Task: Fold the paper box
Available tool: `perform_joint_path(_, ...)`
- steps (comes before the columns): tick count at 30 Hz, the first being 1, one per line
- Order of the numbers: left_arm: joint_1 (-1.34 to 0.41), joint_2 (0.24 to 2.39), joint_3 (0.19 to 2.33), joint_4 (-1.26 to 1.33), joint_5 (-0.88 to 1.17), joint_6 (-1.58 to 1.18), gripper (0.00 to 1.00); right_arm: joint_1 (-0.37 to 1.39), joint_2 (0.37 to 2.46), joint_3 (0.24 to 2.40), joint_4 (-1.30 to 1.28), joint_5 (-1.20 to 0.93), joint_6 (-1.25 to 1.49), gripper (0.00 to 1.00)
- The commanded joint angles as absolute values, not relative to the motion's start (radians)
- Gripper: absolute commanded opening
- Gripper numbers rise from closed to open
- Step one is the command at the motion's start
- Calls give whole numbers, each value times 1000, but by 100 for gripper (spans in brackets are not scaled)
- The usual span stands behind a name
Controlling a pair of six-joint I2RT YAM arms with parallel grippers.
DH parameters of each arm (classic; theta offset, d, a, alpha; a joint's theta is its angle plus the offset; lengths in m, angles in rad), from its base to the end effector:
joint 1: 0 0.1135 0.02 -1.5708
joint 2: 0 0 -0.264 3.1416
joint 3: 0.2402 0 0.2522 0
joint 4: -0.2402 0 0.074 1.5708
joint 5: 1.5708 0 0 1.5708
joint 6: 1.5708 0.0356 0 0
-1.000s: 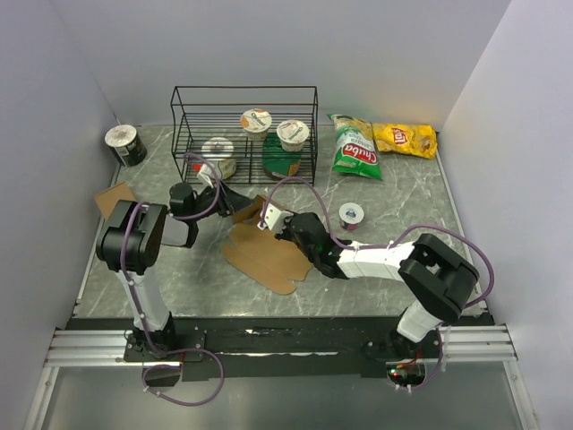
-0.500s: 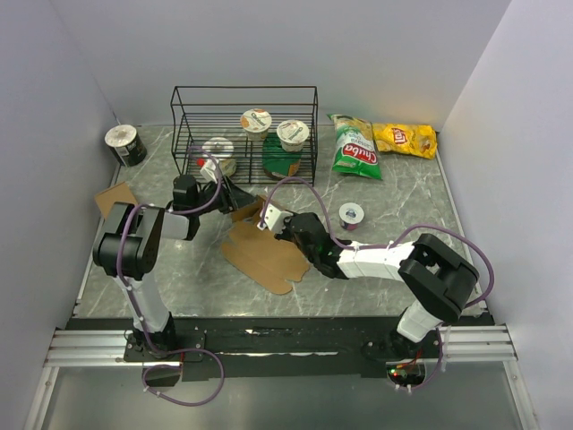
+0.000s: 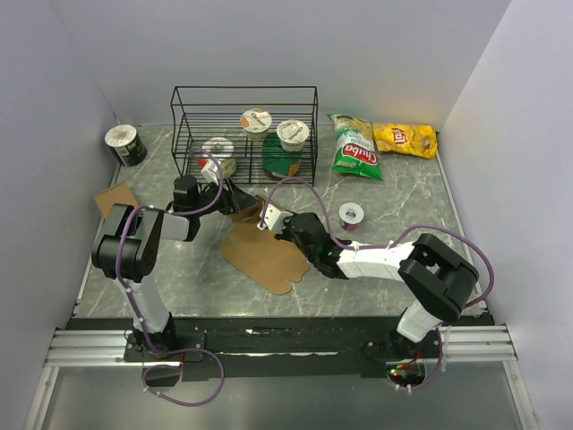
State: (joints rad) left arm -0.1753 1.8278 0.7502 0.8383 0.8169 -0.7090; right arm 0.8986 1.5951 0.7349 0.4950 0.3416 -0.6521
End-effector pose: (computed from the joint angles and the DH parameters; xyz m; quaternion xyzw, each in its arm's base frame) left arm 0.3416 -0.0869 0.1582 0.0463 0.7609 -0.5249 0.3787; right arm 0.2162 0.2524 0.1925 -0.4994 0.6472 -0.0703 0.5717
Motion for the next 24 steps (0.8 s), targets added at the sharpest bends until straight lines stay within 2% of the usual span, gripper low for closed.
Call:
perform_joint_path(1,-167,1798,758,989,908,-782,83,902,1621,747,460,325,-626,0)
perform_joint_path(11,-169,1893,784,1180,907,-1032,82,939,1672,753,485,394,-693,0)
perform_joint_path(19,-170,1872,839,889,832,-858,73,979,1733,742,534,465,-801,0)
perform_joint_path(24,-172,1835,854,753,793,-815,72,999,1761,742,554,495,-842,0)
